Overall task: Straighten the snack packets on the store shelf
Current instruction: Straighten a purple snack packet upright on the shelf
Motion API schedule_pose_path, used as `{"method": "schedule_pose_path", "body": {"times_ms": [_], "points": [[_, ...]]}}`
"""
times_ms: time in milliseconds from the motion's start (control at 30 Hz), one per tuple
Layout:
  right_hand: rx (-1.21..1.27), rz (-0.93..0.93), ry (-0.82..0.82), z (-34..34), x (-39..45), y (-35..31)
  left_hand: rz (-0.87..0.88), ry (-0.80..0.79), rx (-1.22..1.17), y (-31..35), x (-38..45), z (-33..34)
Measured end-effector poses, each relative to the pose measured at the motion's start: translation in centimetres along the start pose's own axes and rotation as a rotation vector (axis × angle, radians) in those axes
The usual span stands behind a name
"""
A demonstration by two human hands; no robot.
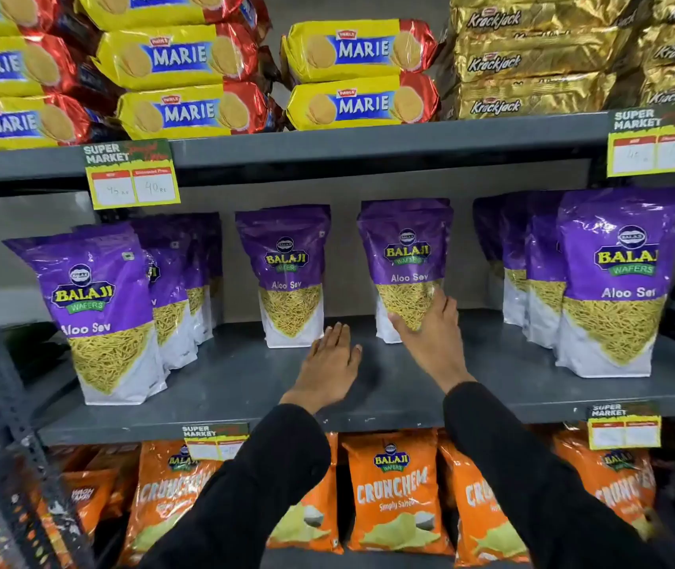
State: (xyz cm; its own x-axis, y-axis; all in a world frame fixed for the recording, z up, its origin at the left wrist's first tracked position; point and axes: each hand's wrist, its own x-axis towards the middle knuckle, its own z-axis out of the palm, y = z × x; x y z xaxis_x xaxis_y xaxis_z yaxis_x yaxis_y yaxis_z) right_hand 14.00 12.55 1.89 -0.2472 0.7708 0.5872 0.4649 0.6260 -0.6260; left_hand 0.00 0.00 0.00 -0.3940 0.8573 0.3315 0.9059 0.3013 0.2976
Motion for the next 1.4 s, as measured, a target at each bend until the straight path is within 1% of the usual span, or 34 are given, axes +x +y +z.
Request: {"method": "schedule_pose_path", "body": {"times_ms": [100, 167, 200, 300, 500, 733, 867, 1033, 1400], "points": [[-0.007, 0.126, -0.006, 1.1, 1.3, -0.6, -0.041, -0.151, -0.021, -0.8, 0.0, 0.4], [-0.019, 0.222, -0.044, 5.2, 5.1, 0.8, -0.077, -0.249, -0.023, -2.5, 3.7, 2.8], [-0.03, 0.249, -0.054, 5.4, 5.2, 0.8, -0.074, -0.27, 0.009, -2.6, 3.5, 3.1], [-0.036, 0.293, -0.002, 6.0, 5.6, 1.2, -0.019, -0.259, 0.055, -2.7, 3.1, 3.8], [-0.019, 0.307, 0.021, 6.8, 6.1, 0.9, 0.038, -0.209, 0.066, -2.5, 3.1, 3.5], [0.016, 0.326, 0.089, 8.1, 6.3, 1.4, 0.043, -0.215, 0.078, -2.7, 3.3, 3.8], [0.011, 0.329, 0.089, 8.1, 6.2, 1.4, 0.041, -0.227, 0.09, -2.8, 3.3, 3.9], [0.007, 0.325, 0.076, 7.5, 5.6, 1.1, 0.044, -0.232, 0.101, -2.9, 3.4, 3.9], [0.034, 0.303, 0.103, 4.9, 2.0, 0.7, 0.038, -0.237, 0.118, -2.7, 3.6, 3.8]]}}
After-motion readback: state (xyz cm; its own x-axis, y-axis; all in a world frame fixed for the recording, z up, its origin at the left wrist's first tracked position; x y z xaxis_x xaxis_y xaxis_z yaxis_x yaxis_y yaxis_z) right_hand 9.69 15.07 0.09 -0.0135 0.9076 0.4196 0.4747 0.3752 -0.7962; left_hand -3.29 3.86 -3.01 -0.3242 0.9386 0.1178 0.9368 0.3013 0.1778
